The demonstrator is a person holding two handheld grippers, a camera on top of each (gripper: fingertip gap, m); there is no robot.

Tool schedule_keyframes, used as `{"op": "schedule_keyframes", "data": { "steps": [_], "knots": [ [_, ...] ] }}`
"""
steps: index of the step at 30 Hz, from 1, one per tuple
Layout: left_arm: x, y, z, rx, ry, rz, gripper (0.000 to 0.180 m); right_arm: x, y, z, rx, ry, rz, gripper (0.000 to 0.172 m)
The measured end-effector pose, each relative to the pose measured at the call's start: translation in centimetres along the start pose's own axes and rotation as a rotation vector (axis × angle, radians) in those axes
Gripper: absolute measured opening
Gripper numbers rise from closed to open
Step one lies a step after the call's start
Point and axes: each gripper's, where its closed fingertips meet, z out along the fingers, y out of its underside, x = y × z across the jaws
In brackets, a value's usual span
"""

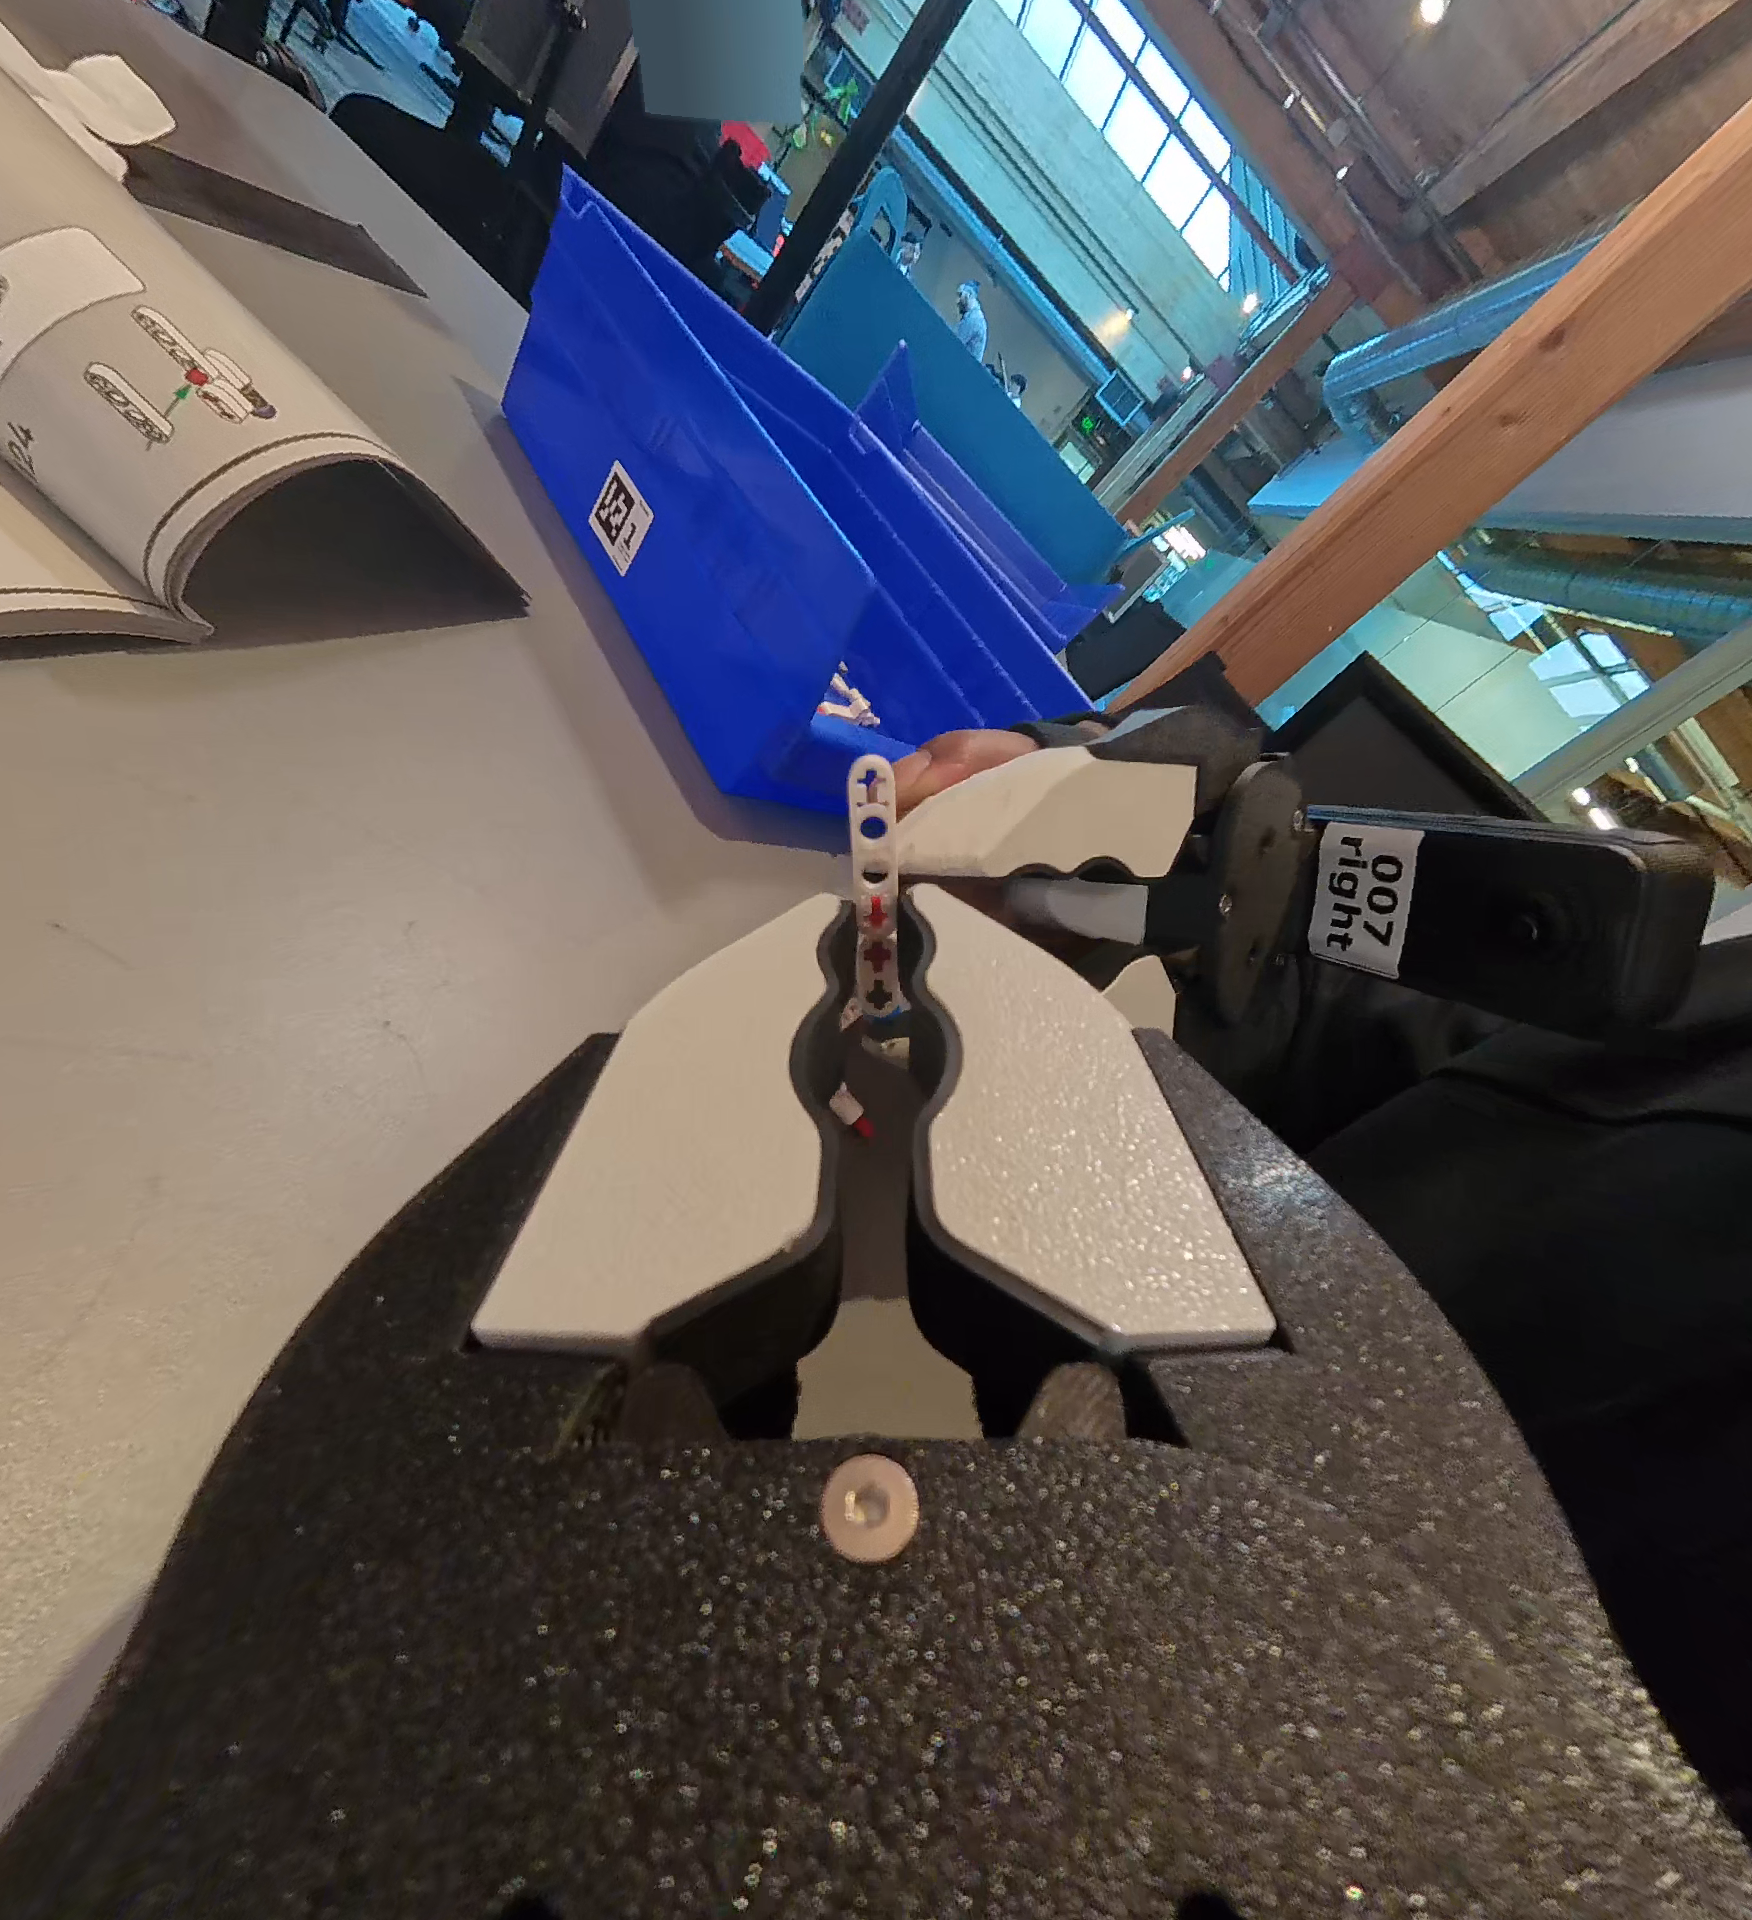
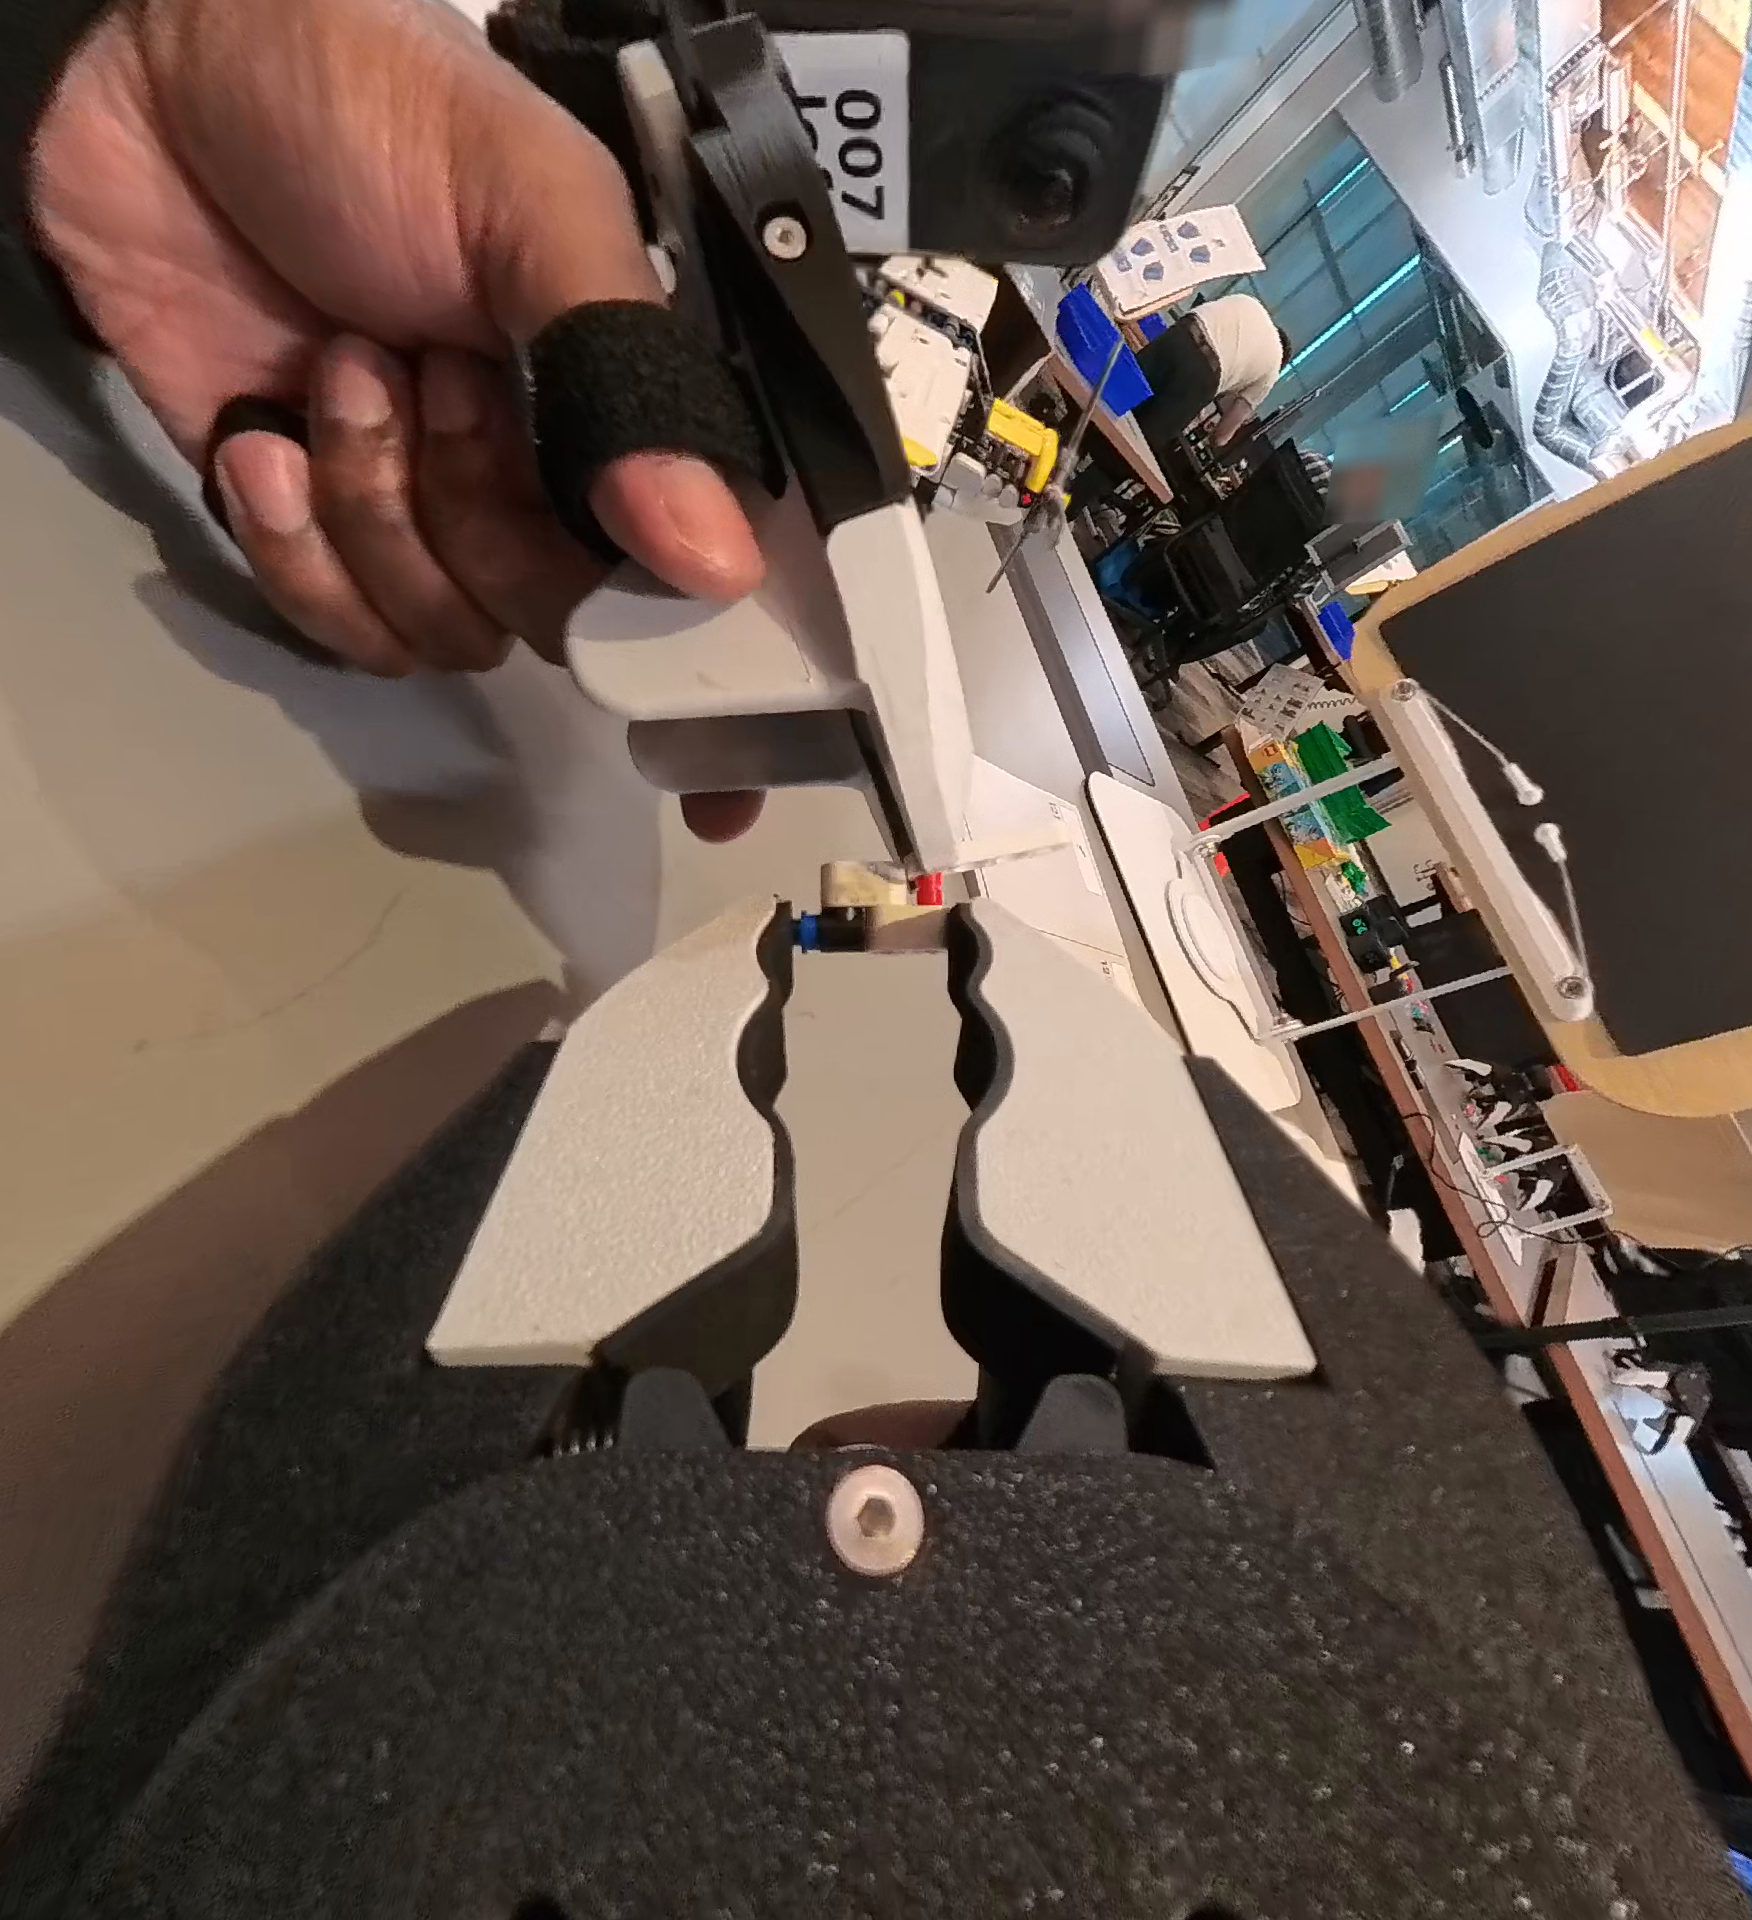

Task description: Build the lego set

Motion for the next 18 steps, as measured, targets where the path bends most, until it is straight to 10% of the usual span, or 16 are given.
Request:
{"op": "schedule_keyframes", "data": {
  "steps": [18],
  "knots": [
    [-1.1,1.5,-0.4,-0.144,-0.036,-0.061,0.007,-2.1,0.2,0.5,-0.022,-0.056,-0.189,0.017]
  ]
}}
